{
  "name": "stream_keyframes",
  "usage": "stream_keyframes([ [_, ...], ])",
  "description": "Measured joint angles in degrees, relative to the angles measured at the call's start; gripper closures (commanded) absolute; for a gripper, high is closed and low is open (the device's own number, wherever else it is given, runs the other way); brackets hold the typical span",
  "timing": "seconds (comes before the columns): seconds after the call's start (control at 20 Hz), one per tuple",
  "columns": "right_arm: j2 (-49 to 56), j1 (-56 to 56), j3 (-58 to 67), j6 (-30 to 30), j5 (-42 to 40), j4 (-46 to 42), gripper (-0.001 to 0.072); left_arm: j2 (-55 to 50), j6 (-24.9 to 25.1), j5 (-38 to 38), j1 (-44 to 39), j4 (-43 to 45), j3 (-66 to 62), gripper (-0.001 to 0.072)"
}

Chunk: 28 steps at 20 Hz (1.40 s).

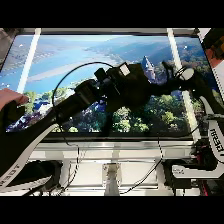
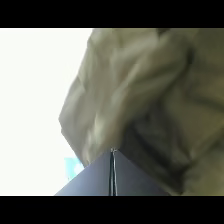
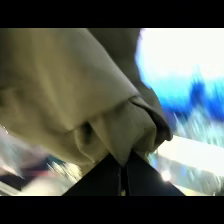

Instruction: Fold the clothes and pants, and hang the long-sleeved shirts on hangers.

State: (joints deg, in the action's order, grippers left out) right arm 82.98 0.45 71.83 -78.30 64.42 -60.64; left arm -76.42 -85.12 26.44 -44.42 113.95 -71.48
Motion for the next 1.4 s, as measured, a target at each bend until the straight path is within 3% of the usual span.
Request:
stream_keyframes([
  [0.2, -0.50, 3.98, 10.05, -1.81, -7.67, -1.55, 0.0703, 0.15, -3.26, -10.71, 2.34, 0.04, -2.19, 0.0700],
  [0.5, 0.28, 7.74, 21.24, -0.42, -35.89, -4.70, 0.0704, 0.24, -4.59, -24.94, 6.71, -1.66, -4.31, 0.0699],
  [0.65, 1.09, 8.17, 28.57, 2.03, -40.79, -5.22, 0.0702, 0.28, -4.79, -28.72, 8.50, -4.63, -4.57, 0.0699],
  [0.8, 1.49, 7.93, 33.33, 5.11, -30.36, -7.32, 0.0702, 0.61, -4.92, -29.40, 10.05, -6.08, -4.68, 0.0699],
  [0.9, 1.75, 7.10, 34.69, 5.38, -16.81, -9.88, 0.0703, 1.46, -4.92, -26.03, 11.10, -6.51, -4.72, 0.0699],
  [1.15, 1.57, 4.96, 29.05, -2.34, 19.96, -14.78, 0.0703, 5.09, -4.92, -12.02, 12.90, -7.13, -4.72, 0.0700],
  [1.25, 0.46, 4.66, 22.47, -5.57, 25.73, -18.03, 0.0703, 6.62, -4.92, -7.58, 13.11, -7.17, -4.72, 0.0701],
  [1.4, -2.40, 3.85, 10.54, -9.81, 27.67, -24.61, 0.0702, 8.20, -4.92, -0.22, 13.77, -9.94, -4.72, 0.0701],
])
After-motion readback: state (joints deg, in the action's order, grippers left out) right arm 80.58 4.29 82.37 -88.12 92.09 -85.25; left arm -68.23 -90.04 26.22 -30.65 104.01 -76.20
